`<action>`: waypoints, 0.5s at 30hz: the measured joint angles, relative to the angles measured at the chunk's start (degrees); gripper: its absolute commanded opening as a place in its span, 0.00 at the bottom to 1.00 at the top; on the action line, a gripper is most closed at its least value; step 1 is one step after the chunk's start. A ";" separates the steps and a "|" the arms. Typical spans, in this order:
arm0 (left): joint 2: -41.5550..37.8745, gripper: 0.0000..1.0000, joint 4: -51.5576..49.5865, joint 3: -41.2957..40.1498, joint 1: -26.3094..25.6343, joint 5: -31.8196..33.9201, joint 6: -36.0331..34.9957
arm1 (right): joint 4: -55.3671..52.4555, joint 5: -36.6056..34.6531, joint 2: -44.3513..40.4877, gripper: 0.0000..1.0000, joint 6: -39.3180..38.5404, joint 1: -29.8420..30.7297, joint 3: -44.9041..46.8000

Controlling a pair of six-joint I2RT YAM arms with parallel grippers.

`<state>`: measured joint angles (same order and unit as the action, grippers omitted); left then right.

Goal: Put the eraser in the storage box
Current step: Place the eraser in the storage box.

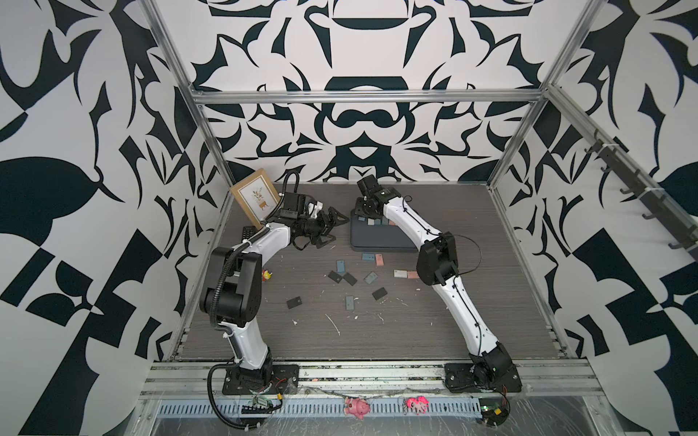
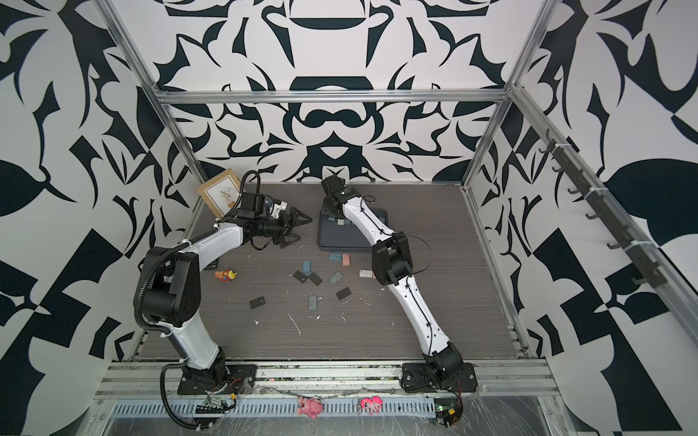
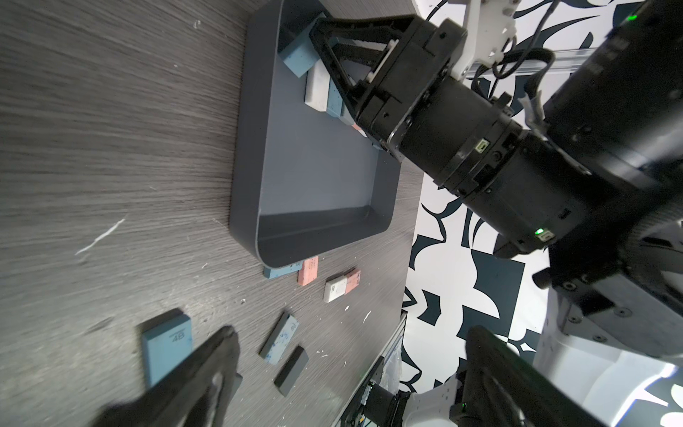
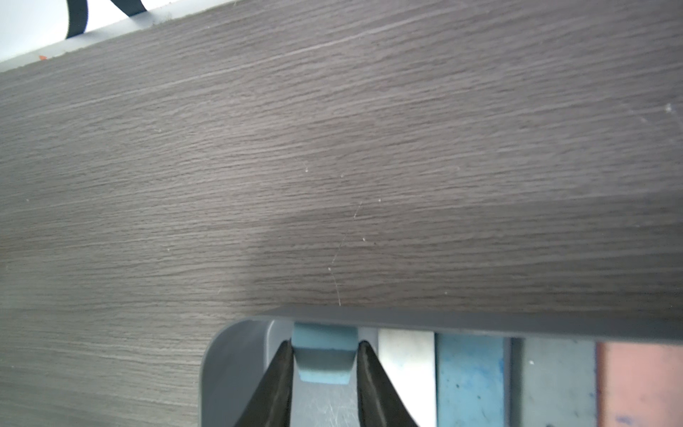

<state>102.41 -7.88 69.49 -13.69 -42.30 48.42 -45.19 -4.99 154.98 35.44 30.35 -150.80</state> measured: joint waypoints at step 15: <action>0.00 0.99 0.00 0.00 0.22 -0.17 0.09 | 0.50 -0.83 1.31 0.32 -0.94 0.17 -0.13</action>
<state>102.41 -7.88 69.49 -13.47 -42.48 48.51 -44.69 -5.82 156.29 34.50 30.52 -150.93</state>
